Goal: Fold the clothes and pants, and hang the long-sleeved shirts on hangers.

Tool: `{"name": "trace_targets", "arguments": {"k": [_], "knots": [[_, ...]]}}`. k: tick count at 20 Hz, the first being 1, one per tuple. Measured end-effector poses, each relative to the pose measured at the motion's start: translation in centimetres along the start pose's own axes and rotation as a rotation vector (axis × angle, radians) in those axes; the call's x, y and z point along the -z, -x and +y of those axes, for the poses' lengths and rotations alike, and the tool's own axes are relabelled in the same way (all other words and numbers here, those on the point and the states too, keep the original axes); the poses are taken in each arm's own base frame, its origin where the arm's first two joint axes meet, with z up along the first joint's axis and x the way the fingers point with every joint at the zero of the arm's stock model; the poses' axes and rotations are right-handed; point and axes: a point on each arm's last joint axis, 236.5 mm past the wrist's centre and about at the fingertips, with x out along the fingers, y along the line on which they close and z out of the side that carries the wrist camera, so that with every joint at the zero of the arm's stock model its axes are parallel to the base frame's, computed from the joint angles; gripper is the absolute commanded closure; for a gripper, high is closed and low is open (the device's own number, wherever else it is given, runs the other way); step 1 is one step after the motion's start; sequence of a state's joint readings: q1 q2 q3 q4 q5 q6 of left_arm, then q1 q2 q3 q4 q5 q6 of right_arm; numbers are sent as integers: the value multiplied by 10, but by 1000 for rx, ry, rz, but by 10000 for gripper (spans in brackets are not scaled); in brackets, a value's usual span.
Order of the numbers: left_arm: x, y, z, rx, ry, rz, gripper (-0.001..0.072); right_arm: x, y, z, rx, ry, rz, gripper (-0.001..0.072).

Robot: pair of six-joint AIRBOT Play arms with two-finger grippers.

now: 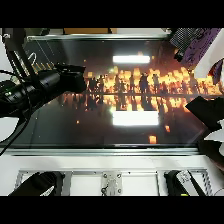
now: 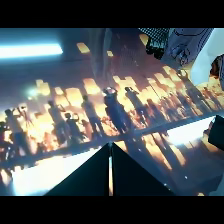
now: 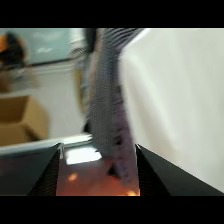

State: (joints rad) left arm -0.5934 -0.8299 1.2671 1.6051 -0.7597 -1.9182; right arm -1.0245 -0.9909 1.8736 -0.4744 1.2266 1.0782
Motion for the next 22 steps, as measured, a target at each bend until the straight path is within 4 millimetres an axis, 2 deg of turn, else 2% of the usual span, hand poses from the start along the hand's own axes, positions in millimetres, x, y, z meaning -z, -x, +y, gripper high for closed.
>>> {"name": "trace_targets", "arguments": {"k": [3,6,9,12,15,16,18,22], "knots": [[0,0,0,0,0,0,690,56,-27,72,-322,2,186,216],[2,-3,1,-2,-1,6,690,131,-42,145,-564,40,407,216],[7,-11,2,-8,-1,25,690,212,-40,214,-747,106,615,216],[15,-22,3,-13,4,53,690,279,-29,264,-862,188,764,217],[20,-28,5,-18,4,69,690,317,-17,295,-939,251,844,220],[21,-29,5,-19,4,72,690,325,-14,301,-955,264,860,277],[22,-31,5,-19,4,75,690,335,-10,311,-980,281,883,695],[23,-31,5,-20,4,77,690,343,-6,317,-996,294,901,695]]}}
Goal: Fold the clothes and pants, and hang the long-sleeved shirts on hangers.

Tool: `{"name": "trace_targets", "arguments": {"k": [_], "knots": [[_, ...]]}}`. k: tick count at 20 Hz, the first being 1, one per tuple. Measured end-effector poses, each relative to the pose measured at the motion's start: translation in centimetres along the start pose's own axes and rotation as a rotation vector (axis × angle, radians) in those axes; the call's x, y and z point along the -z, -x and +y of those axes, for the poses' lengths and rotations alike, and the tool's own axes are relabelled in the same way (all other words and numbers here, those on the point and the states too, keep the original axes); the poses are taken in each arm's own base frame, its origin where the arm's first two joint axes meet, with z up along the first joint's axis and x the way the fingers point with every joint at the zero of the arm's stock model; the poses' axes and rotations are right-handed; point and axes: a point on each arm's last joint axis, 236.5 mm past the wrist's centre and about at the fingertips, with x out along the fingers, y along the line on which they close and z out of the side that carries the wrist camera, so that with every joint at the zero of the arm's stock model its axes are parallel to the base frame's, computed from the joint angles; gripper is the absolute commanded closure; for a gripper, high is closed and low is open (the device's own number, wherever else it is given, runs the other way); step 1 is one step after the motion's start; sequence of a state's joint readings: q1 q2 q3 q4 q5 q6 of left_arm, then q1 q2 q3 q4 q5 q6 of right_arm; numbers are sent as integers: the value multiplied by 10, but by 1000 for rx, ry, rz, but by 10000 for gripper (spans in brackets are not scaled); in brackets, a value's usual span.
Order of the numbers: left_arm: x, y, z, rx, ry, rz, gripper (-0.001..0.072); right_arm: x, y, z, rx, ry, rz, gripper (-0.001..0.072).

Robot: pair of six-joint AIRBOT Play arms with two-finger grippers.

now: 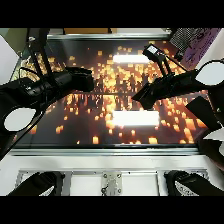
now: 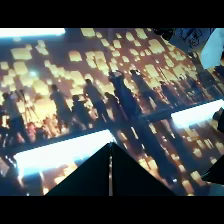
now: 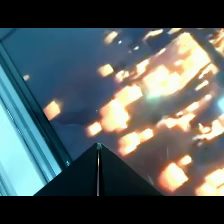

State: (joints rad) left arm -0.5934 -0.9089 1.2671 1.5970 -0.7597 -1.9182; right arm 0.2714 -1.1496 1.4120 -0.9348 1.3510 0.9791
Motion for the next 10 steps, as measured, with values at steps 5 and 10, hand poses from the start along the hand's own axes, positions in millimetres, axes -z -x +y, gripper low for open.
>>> {"name": "trace_targets", "arguments": {"k": [5,10], "knots": [[0,0,0,0,0,0,691,1,-3,1,-3,4,8,695],[0,0,0,0,1,1,691,1,-3,1,-4,4,8,695]]}}
